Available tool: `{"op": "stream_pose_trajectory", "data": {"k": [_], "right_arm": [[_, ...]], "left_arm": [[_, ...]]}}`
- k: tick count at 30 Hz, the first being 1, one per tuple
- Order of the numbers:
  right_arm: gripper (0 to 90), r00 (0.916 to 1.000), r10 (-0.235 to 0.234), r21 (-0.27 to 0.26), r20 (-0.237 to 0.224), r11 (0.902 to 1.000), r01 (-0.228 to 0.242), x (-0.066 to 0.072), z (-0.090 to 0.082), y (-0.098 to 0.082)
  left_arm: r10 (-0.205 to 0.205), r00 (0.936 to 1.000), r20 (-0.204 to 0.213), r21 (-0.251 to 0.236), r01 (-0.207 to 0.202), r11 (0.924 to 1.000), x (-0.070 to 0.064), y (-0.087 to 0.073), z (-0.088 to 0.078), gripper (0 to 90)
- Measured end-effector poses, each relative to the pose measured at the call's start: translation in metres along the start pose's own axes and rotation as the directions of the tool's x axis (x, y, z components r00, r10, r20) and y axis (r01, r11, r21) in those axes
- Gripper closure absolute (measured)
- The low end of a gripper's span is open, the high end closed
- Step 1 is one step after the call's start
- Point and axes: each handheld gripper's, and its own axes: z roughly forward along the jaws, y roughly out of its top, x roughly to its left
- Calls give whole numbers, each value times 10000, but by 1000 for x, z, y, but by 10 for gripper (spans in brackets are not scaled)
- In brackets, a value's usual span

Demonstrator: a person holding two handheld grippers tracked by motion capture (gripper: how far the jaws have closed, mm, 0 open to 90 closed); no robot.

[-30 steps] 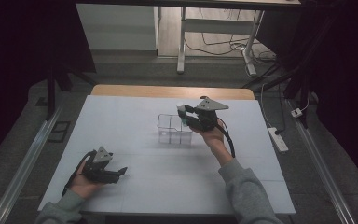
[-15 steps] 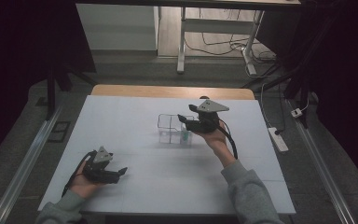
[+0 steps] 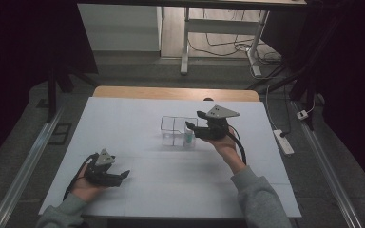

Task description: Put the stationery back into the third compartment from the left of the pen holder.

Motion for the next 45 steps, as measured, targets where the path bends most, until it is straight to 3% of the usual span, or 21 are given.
{"op": "stream_pose_trajectory", "data": {"k": [12, 22, 32, 45], "right_arm": [[350, 9999, 42, 102, 156, 9999, -43, -1, -22, -12], [342, 9990, -342, 614, 291, 9976, 324, 4, -44, -28], [338, 9987, -290, 963, 413, 9950, 249, 9, -65, -47], [332, 9979, 228, 1250, 610, 9917, -303, 13, -99, -78]], "left_arm": [[-47, 10000, -33, -76, 47, 10000, 0, 0, -1, 180], [-175, 9998, -96, -347, 172, 9993, 1, 0, -3, 179], [-218, 9997, -139, -525, 211, 9984, 2, 0, -5, 180], [-242, 9996, -166, -622, 231, 9978, 4, 0, -7, 180]]}}
